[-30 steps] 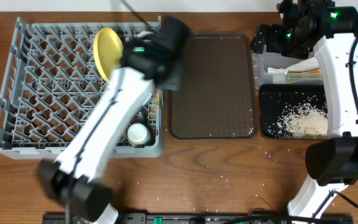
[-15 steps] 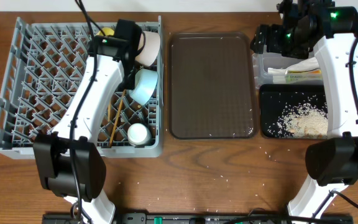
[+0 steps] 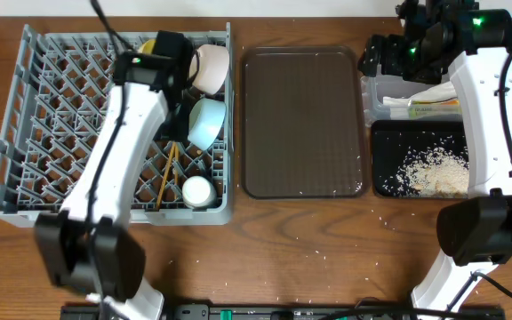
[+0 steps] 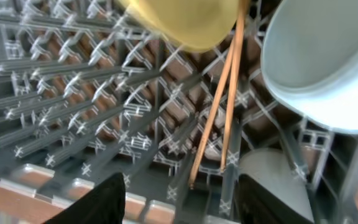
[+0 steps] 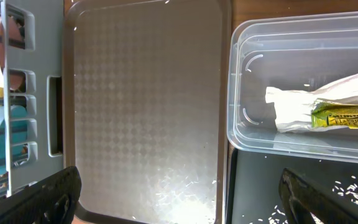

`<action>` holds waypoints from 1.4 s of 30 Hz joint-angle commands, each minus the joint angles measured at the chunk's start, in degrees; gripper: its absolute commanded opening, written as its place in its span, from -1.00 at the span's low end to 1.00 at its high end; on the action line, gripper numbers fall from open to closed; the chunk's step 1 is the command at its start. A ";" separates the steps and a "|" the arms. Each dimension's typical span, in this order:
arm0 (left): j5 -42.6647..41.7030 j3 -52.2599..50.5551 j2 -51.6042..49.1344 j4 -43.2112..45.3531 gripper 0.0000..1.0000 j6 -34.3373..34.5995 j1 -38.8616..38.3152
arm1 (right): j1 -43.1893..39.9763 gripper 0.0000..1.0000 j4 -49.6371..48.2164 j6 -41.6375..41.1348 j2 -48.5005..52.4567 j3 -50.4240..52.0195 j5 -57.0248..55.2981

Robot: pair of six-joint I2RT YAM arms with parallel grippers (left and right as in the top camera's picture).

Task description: Sort waste into correct bins and load items into the dishwasher

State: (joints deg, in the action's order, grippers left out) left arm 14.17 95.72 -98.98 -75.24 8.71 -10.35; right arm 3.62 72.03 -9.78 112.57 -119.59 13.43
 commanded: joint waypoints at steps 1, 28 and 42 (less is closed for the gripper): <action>-2.19 2.89 10.43 -2.93 0.40 5.11 -0.07 | 0.55 0.99 0.00 0.66 -0.15 -0.28 0.09; -2.43 -3.10 44.52 4.04 0.76 6.40 2.54 | 0.52 0.99 0.00 0.66 -0.15 -0.28 0.09; -15.72 -40.74 66.73 37.83 0.77 -2.25 15.56 | 0.52 0.98 0.00 0.66 -0.15 -0.28 0.09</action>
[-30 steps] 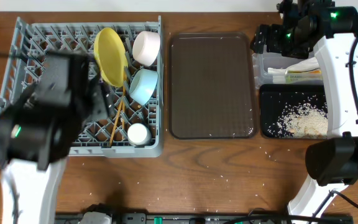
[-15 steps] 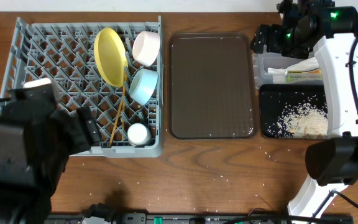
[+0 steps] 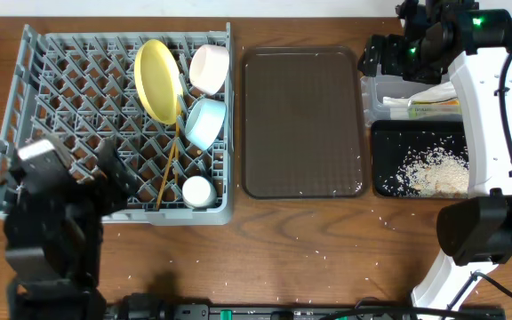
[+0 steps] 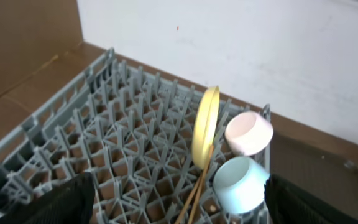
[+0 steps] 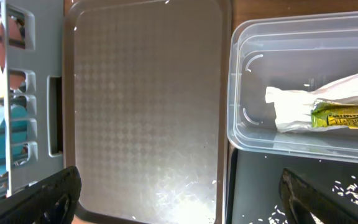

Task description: Sort waste into correct bins and load items into the dishwasher

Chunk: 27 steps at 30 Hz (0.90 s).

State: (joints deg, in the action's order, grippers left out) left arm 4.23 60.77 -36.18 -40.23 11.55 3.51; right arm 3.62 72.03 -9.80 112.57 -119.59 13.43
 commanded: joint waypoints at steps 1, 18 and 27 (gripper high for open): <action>-6.54 -8.52 5.81 4.57 0.77 -6.08 2.10 | 0.55 0.99 0.00 0.68 -0.15 -0.28 0.09; -8.33 -44.39 28.17 27.28 0.78 -7.04 3.15 | 0.55 0.99 0.00 0.68 -0.15 -0.28 0.09; -8.31 -54.62 35.78 31.34 0.78 -7.04 2.40 | 0.55 0.99 0.00 0.68 -0.15 -0.28 0.09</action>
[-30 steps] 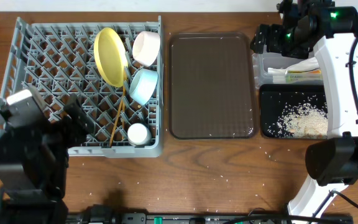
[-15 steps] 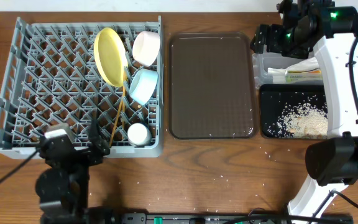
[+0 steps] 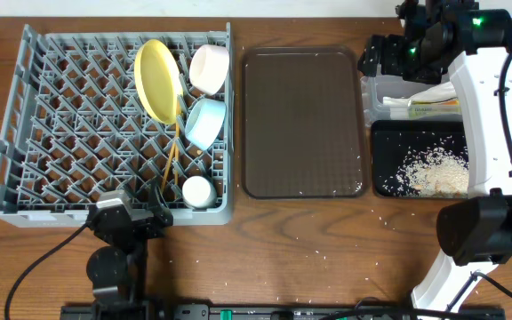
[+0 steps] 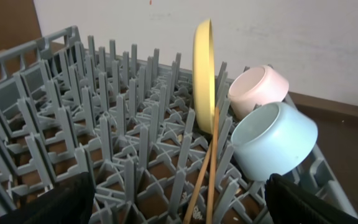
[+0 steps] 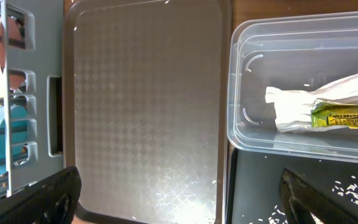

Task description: Sort waste into correct bins and load items into the dishwasher

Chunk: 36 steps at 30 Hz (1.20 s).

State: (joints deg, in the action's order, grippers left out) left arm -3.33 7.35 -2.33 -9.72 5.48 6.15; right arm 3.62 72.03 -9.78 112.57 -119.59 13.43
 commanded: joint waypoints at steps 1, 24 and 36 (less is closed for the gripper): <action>-0.74 -1.57 2.27 0.85 0.78 -0.98 -0.24 | 0.52 0.98 0.02 0.66 -0.15 -0.28 0.09; -0.13 -7.13 2.05 5.99 0.78 -5.44 -0.35 | 0.52 0.98 0.00 0.66 -0.15 -0.28 0.09; -0.11 -7.13 2.03 5.99 0.79 -5.44 -0.33 | 0.52 0.98 0.02 0.66 -0.15 -0.28 0.09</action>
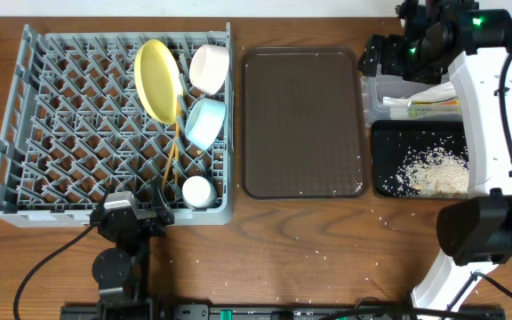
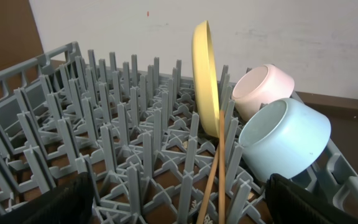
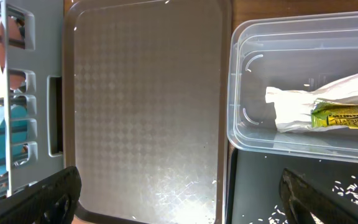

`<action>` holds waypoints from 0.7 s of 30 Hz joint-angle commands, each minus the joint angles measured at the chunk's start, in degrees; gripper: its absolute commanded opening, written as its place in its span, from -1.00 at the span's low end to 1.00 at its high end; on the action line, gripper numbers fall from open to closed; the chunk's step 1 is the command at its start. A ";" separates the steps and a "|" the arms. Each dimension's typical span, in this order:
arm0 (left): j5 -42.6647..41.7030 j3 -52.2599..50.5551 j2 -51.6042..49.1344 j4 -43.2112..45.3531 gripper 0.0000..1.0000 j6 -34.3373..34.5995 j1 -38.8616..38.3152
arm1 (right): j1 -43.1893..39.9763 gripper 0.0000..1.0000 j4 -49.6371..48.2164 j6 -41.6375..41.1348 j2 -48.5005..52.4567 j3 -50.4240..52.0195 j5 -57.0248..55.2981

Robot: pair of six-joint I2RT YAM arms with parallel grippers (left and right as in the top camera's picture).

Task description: Sort waste into correct bins and load items into the dishwasher

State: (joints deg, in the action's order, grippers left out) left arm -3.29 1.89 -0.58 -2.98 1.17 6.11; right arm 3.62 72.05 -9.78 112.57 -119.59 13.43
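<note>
The grey dish rack (image 1: 60,116) holds an upright yellow plate (image 1: 156,80), a pink bowl (image 1: 210,68), a blue cup (image 1: 205,122), a white cup (image 1: 198,190) and wooden chopsticks (image 1: 167,173). My left gripper (image 1: 132,217) sits low at the rack's front edge, open and empty, looking across the rack (image 2: 123,155) at the plate (image 2: 207,74) and blue cup (image 2: 284,140). My right gripper (image 1: 382,59) hangs open and empty over the gap between the brown tray (image 3: 145,106) and the clear bin (image 3: 303,87).
The brown tray (image 1: 302,120) lies bare in the middle. At the right, the clear bin (image 1: 379,93) holds a crumpled wrapper (image 1: 429,100). The black bin (image 1: 389,147) in front of it holds rice. Rice grains are scattered on the wooden table (image 1: 327,249).
My left gripper has shifted slightly to the right along the rack's front edge and sits a little lower. Nothing else has moved.
My left arm first reached over the rack, its open gripper close to the yellow plate. Then it was back at the rack's front left corner, with the plate standing upright. Then it was folded low at the front edge, as now. The right arm stayed still.
</note>
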 commanded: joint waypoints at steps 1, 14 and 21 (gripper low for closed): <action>-0.15 -1.66 0.28 -0.74 0.79 -1.14 -0.28 | 0.55 0.98 -0.02 0.66 -0.15 -0.28 0.09; -0.17 -1.66 0.28 -0.74 0.79 -1.14 -0.28 | 0.39 0.98 5.75 1.97 -0.17 -0.28 -0.81; -0.15 -1.66 0.28 -0.74 0.79 -1.14 -0.28 | 2.14 0.99 2.78 7.65 -5.05 0.39 -5.35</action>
State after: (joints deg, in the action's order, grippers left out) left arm -3.29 1.89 -0.58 -2.96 1.02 6.09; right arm 4.12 76.12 -6.74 112.03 -119.50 10.44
